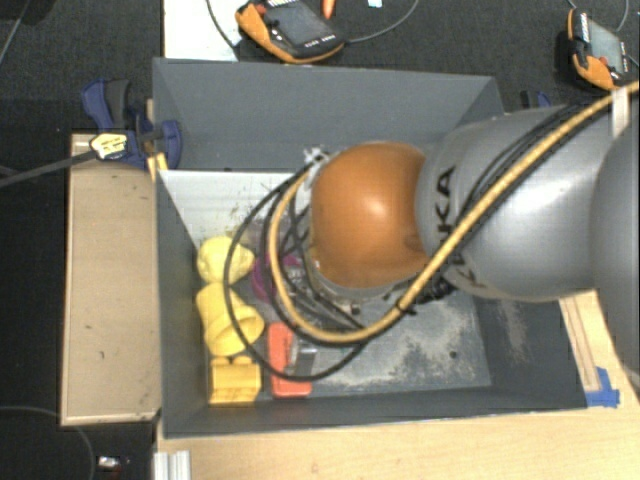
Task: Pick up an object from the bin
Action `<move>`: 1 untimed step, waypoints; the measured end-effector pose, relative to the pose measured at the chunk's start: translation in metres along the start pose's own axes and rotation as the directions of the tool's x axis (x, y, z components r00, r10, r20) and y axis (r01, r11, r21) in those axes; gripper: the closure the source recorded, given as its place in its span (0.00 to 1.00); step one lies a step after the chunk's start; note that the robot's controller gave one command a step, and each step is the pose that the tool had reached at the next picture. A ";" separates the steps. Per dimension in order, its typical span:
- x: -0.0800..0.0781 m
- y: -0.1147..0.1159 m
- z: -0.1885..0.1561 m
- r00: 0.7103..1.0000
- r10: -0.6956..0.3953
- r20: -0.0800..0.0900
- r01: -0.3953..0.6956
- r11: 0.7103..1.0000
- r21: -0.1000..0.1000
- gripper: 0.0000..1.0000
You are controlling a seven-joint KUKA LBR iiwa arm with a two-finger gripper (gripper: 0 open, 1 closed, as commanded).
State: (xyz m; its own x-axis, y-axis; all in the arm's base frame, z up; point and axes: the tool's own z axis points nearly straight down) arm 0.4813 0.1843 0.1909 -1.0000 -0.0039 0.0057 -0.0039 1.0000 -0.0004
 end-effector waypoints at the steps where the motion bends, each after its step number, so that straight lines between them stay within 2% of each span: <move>1: -0.002 -0.001 -0.004 1.000 0.007 0.008 -0.007 1.000 -0.002 0.00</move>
Offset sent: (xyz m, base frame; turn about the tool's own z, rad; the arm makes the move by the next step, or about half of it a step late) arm 0.0251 0.0308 -0.1209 -0.6829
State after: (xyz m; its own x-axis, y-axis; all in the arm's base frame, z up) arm 0.4832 0.1830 0.1952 -1.0000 0.0029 -0.0020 0.0028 1.0000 0.0012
